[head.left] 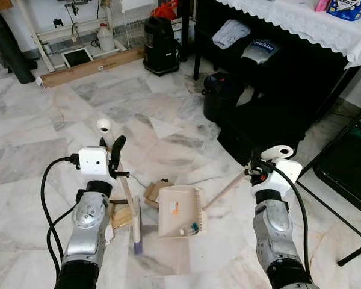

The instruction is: Sweep floor

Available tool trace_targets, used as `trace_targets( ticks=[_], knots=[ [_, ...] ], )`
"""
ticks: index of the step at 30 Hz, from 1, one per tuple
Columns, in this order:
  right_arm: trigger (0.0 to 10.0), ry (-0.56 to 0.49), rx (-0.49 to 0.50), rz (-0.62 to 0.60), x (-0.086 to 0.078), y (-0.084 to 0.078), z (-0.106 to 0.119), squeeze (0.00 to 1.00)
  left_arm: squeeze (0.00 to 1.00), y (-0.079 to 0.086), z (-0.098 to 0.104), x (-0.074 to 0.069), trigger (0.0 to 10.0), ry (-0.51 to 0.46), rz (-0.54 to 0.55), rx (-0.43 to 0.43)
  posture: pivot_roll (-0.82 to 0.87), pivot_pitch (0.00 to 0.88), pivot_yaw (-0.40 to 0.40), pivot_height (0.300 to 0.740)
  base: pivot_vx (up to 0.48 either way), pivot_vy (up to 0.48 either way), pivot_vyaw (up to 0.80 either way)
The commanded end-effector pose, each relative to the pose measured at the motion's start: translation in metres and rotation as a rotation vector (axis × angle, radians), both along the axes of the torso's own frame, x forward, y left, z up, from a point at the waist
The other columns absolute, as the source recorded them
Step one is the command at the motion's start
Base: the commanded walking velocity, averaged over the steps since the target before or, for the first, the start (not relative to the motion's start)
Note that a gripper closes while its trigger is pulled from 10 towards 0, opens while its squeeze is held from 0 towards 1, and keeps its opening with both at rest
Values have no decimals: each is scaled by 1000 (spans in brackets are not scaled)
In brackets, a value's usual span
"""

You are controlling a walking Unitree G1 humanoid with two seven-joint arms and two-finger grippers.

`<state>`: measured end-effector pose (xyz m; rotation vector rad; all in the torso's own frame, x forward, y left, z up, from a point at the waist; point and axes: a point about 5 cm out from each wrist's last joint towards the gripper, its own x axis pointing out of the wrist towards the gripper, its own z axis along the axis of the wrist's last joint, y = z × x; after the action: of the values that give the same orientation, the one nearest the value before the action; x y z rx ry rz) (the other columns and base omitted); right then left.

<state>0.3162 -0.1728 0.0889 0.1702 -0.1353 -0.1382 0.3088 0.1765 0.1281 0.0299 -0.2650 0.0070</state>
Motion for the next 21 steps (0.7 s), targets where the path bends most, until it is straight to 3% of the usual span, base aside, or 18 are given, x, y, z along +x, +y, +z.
trace_targets(
  ticks=[1, 5, 21],
  knots=[
    [10000, -106, -26, -29, 3, -8, 22, 0, 0, 2, 7, 3, 10000, -45, 22, -46, -53, 0, -20, 740, 0, 0, 0],
    [10000, -118, -32, -30, 3, -9, 26, 0, 0, 2, 5, 3, 10000, -42, 26, -59, -56, 0, -21, 740, 0, 0, 331],
    [10000, -129, -42, -36, 5, -10, 32, 0, 0, -5, 5, 3, 10000, -56, -16, -11, -44, 11, -25, 740, 0, 0, 784]
  ],
)
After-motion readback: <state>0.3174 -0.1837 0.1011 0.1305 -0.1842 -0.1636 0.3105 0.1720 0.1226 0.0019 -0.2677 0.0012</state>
